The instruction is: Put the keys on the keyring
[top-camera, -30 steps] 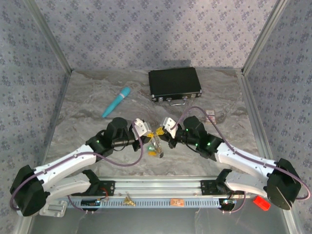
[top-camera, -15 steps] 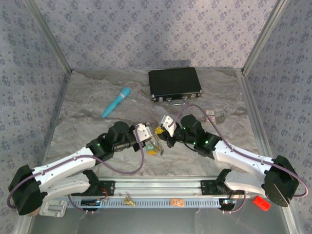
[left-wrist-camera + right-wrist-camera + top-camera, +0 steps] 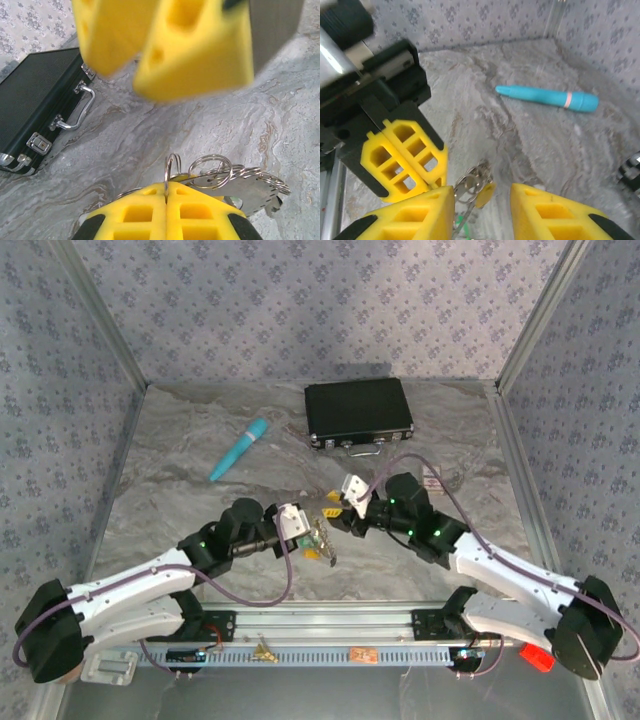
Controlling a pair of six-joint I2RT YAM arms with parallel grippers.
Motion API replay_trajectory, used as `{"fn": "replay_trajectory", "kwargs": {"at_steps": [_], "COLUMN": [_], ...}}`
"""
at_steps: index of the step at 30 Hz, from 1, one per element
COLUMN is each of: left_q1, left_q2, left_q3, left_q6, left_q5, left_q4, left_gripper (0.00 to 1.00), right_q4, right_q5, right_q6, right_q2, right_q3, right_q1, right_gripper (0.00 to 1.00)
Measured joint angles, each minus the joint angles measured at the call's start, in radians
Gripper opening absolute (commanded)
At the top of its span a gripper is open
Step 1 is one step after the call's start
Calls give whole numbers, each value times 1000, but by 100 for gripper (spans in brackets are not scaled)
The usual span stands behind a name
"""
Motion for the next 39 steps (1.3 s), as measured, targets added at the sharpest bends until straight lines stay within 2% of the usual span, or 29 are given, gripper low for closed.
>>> {"fn": "replay_trajectory", "kwargs": {"at_steps": [5, 11, 18, 27, 39], "left_q1": [50, 114, 125, 125, 127], "left_q2": [-6, -21, -21, -21, -21], "left_q3": [-69, -130, -143, -143, -143], "left_q6": [-52, -108, -120, -119, -119], "left_q5": [71, 173, 252, 286, 297], "left_q4": [113, 246, 295, 301, 315], "left_gripper": [0, 0, 0, 0, 0], "right_q4": [-135, -229, -233, -203, -197], "right_q5": [-123, -212, -211, -209, -212], "right_q6": [-120, -172, -174, -166, -161], "right_q2": [-2, 60, 118, 120, 138], "right_q3": [39, 82, 82, 82, 82], "right_q1": [-78, -62, -20, -19, -19], "right_gripper": [32, 31, 29, 23, 0]}}
